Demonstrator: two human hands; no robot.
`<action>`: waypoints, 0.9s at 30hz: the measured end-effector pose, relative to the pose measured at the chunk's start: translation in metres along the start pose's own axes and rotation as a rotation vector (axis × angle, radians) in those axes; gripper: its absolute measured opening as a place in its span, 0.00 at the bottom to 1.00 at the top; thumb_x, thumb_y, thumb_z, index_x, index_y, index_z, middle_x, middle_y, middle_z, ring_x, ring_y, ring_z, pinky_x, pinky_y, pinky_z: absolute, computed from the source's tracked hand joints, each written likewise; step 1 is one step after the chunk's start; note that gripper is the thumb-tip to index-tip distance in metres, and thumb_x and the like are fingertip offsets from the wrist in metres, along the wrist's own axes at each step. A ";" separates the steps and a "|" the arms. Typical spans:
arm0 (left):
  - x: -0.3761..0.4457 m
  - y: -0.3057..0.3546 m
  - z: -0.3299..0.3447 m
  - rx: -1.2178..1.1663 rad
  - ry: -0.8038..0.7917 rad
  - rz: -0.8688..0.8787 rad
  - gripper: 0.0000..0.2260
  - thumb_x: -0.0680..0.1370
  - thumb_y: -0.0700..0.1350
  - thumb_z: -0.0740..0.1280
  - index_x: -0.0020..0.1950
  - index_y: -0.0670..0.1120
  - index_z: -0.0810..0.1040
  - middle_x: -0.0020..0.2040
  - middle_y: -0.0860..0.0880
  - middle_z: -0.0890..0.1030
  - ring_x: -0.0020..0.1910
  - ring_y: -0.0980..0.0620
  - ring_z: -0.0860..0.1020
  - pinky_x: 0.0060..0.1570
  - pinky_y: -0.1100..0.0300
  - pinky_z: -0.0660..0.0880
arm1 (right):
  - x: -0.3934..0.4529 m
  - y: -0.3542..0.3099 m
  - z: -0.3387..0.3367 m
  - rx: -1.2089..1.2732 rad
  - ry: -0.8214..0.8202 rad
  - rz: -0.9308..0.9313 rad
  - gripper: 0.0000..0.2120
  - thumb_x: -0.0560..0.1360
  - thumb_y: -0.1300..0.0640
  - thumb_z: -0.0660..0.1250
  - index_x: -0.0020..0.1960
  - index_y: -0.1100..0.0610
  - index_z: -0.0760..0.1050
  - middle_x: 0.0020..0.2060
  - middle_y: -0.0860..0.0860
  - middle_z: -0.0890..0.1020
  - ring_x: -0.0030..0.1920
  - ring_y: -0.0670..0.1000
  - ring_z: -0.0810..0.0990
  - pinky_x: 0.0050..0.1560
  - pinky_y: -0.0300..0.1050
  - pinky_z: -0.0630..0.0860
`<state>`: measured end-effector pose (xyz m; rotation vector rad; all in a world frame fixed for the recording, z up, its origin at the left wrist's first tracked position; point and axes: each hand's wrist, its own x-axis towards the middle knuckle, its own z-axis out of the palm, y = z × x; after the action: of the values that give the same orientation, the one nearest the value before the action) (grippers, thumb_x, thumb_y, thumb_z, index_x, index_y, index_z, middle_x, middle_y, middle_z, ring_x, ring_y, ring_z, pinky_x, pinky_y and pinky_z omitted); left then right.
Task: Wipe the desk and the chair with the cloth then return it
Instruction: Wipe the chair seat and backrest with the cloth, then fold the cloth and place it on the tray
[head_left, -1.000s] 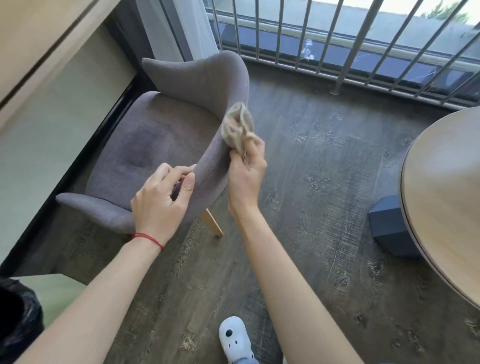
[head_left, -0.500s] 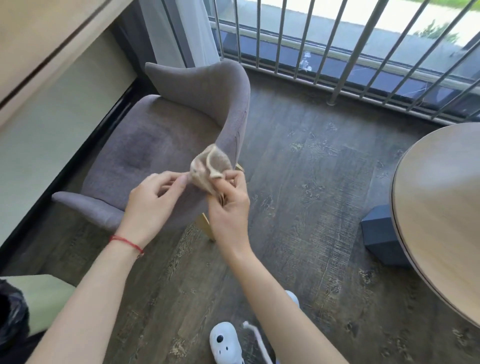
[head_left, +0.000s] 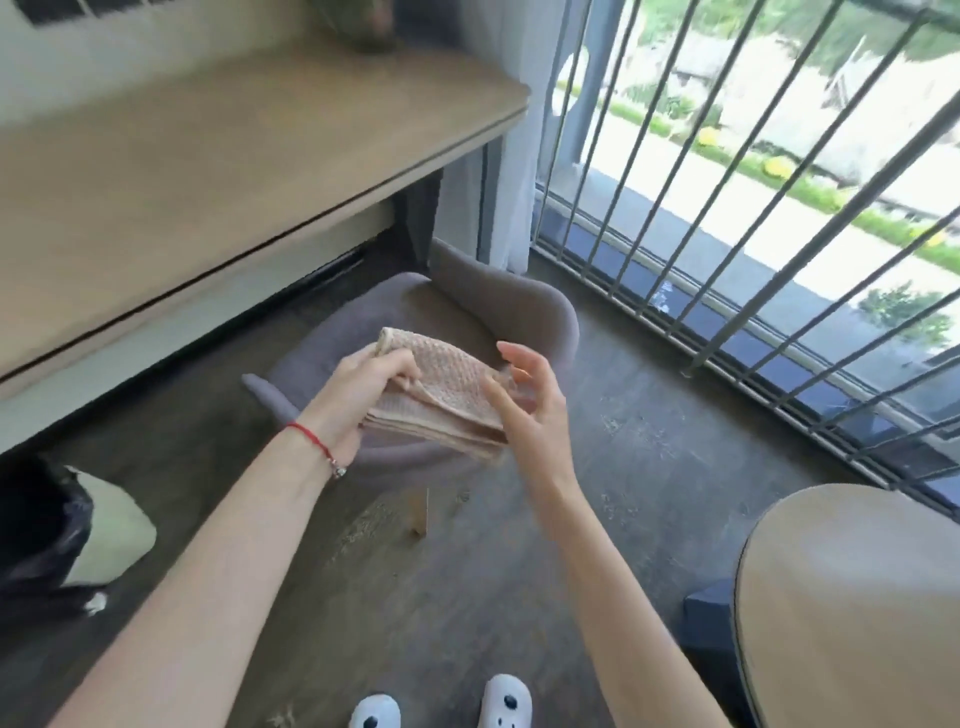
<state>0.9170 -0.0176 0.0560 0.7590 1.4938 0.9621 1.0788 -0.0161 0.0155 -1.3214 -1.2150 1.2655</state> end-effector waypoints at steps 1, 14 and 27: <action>-0.009 0.012 -0.011 -0.057 0.040 0.016 0.17 0.73 0.36 0.63 0.26 0.49 0.67 0.25 0.53 0.72 0.29 0.55 0.71 0.36 0.60 0.67 | 0.007 -0.017 0.007 -0.065 -0.050 0.099 0.23 0.72 0.52 0.71 0.65 0.50 0.70 0.62 0.50 0.75 0.62 0.49 0.73 0.65 0.47 0.71; -0.083 0.057 -0.317 -0.541 0.294 -0.011 0.07 0.71 0.37 0.67 0.47 0.46 0.74 0.25 0.54 0.80 0.23 0.58 0.78 0.23 0.69 0.71 | 0.035 -0.135 0.293 -0.025 -0.885 0.365 0.23 0.60 0.61 0.73 0.55 0.60 0.77 0.48 0.57 0.86 0.48 0.54 0.84 0.52 0.50 0.79; -0.024 0.007 -0.649 -0.028 0.936 0.101 0.21 0.70 0.36 0.74 0.53 0.46 0.65 0.47 0.51 0.74 0.44 0.54 0.74 0.34 0.77 0.69 | 0.050 -0.118 0.666 -0.622 -0.813 -0.123 0.14 0.63 0.61 0.78 0.44 0.56 0.76 0.40 0.53 0.84 0.33 0.50 0.80 0.36 0.44 0.75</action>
<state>0.2794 -0.1356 0.0847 0.3526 2.2365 1.5263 0.4066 0.0341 0.0885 -1.1184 -2.3680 1.4437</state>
